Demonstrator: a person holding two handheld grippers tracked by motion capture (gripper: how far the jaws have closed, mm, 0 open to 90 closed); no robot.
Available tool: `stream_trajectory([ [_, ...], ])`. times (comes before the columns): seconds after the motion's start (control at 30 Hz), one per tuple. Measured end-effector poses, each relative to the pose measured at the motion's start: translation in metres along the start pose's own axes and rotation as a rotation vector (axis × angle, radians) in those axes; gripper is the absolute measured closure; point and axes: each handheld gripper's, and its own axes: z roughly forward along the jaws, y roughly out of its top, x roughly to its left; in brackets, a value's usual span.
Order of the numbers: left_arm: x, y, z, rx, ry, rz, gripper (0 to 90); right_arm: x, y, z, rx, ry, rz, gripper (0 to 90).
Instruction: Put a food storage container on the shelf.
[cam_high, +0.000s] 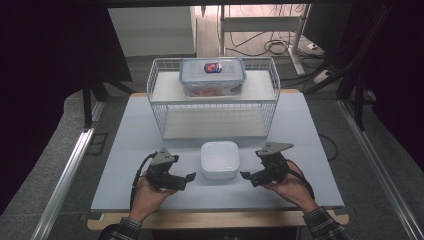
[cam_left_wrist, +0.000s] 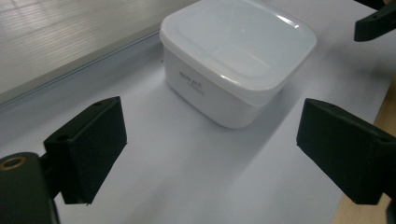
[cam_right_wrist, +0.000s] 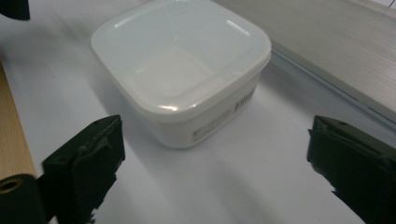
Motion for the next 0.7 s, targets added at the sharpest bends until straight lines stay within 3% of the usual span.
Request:
stream_trajectory([
  [0.27,0.001,0.026,0.016,0.005,-0.023,0.033,14.2,-0.009,0.015,0.004,-0.004,0.008,0.048,16.5],
  [0.37,0.001,0.037,0.028,0.032,-0.012,0.078,19.1,-0.015,0.025,0.009,-0.010,0.007,0.063,21.0],
  [0.43,0.002,0.039,0.030,0.034,-0.014,0.085,21.4,-0.016,0.027,0.010,-0.014,0.009,0.062,22.6],
  [0.53,0.003,0.045,0.037,0.027,-0.030,0.073,24.9,-0.017,0.033,0.015,-0.016,0.007,0.053,25.1],
  [0.7,0.010,0.042,0.051,0.031,-0.083,0.012,26.2,-0.020,0.031,0.024,-0.012,0.014,0.074,28.7],
])
